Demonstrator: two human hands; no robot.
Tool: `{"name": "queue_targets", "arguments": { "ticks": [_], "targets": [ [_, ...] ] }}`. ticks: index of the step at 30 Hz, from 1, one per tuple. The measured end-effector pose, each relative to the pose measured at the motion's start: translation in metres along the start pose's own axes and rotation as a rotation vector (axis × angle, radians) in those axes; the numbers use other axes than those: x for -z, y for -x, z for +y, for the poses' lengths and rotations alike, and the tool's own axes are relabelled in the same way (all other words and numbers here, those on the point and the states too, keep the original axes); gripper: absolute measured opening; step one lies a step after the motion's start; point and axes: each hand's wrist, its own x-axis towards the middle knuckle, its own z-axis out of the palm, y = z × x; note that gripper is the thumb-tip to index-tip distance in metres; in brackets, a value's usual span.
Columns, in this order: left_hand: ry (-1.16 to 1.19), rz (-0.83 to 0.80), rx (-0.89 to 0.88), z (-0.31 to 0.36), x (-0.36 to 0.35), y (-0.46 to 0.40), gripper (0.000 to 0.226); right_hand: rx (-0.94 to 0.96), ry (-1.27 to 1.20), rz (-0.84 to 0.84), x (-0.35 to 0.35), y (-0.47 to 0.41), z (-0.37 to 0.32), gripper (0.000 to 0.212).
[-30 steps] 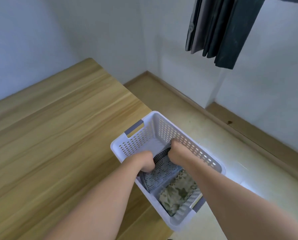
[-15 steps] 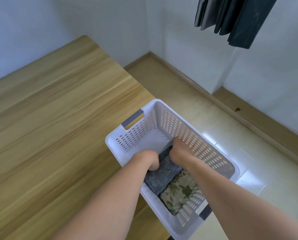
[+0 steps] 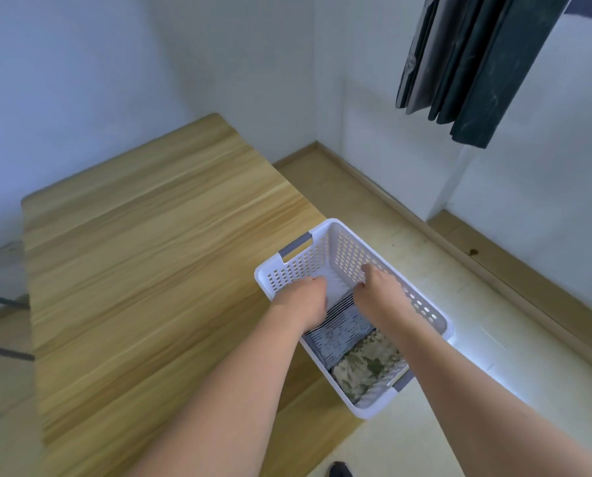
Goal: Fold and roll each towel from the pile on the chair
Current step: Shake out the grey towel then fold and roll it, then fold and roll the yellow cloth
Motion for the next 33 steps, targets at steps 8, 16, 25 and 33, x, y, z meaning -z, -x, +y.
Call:
{"name": "queue_targets", "arguments": {
  "ticks": [8, 16, 25, 33],
  "targets": [
    [-0.004, 0.430, -0.056, -0.058, 0.022, 0.103, 0.032, 0.219, 0.052, 0.202, 0.009, 0.097, -0.071, 0.037],
    [0.029, 0.562, -0.100, -0.173, 0.035, 0.214, 0.038, 0.319, 0.147, 0.279, -0.058, 0.201, -0.174, 0.035],
    [0.075, 0.627, -0.145, -0.291, 0.062, 0.324, 0.043, 0.322, 0.133, 0.372, -0.115, 0.305, -0.290, 0.039],
    [0.086, 0.658, -0.132, -0.370, 0.038, 0.369, 0.045, 0.283, 0.114, 0.322, -0.182, 0.345, -0.345, 0.036]
  ]
}}
